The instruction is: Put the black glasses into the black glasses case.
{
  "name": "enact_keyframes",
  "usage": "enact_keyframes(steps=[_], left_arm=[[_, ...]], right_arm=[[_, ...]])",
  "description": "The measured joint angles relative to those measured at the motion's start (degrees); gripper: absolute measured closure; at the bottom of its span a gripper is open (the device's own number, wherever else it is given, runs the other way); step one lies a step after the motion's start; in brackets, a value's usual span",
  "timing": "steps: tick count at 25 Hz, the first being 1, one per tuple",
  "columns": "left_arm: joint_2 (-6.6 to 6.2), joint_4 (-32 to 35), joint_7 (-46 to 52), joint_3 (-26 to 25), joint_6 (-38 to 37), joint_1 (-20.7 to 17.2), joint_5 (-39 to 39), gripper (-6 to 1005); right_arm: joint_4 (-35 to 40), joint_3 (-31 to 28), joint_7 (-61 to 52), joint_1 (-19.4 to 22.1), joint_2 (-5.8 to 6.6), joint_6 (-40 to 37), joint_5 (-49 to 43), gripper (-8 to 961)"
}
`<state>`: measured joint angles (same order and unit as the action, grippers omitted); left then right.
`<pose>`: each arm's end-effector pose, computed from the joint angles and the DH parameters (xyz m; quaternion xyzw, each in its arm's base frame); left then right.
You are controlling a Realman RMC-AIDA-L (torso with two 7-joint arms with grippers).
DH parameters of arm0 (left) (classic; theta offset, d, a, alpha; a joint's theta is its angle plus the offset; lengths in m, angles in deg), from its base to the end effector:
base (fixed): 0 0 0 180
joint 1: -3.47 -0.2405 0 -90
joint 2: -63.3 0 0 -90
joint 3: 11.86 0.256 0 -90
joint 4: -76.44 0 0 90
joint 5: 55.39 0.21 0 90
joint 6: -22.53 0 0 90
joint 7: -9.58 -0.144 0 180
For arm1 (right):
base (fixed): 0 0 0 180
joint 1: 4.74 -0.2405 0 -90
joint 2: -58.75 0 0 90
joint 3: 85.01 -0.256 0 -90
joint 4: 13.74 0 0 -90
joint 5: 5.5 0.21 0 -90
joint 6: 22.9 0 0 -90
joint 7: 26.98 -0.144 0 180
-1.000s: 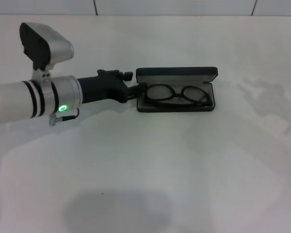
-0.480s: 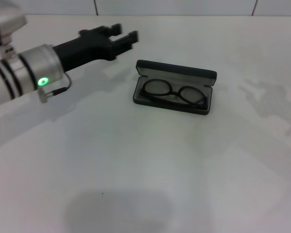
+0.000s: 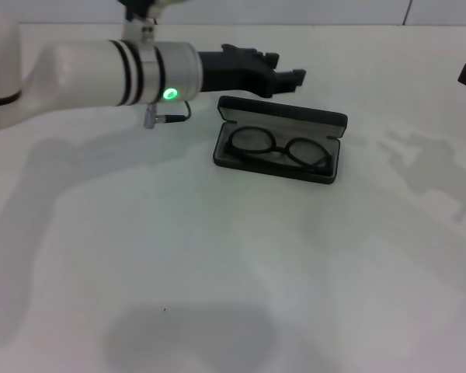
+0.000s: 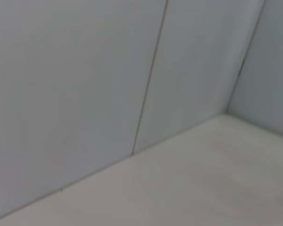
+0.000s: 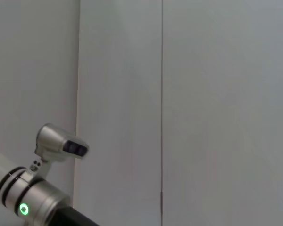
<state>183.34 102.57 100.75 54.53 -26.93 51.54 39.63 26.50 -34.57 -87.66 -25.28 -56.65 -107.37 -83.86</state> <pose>-0.1738 0.4304 -0.0693 -0.9179 -0.2680 -0.1890 0.2234 0.2680 0.3331 0.0635 -0.8702 0.0906 0.3613 0.3225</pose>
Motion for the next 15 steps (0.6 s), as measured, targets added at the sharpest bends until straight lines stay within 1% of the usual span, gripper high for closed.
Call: enact_keyframes(steps=[3, 5, 10, 15], left_arm=[[0.17, -0.22, 0.23, 5.09, 2.1, 0.53, -0.08, 410], [0.19, 0.0, 0.45, 7.41, 2.2, 0.39, -0.11, 411], [0.14, -0.04, 0.46, 10.41, 1.32, -0.33, -0.27, 412], [0.28, 0.96, -0.22, 11.99, 0.8, -3.23, -0.18, 414]], right_arm=[[-0.25, 0.0, 0.22, 0.14, 0.0, 0.01, 0.07, 743], [-0.31, -0.13, 0.23, 0.38, 0.0, 0.18, 0.07, 743], [-0.8, -0.48, 0.23, 0.42, 0.04, 0.33, 0.07, 743], [-0.91, -0.56, 0.23, -0.11, 0.08, 0.49, 0.05, 743]])
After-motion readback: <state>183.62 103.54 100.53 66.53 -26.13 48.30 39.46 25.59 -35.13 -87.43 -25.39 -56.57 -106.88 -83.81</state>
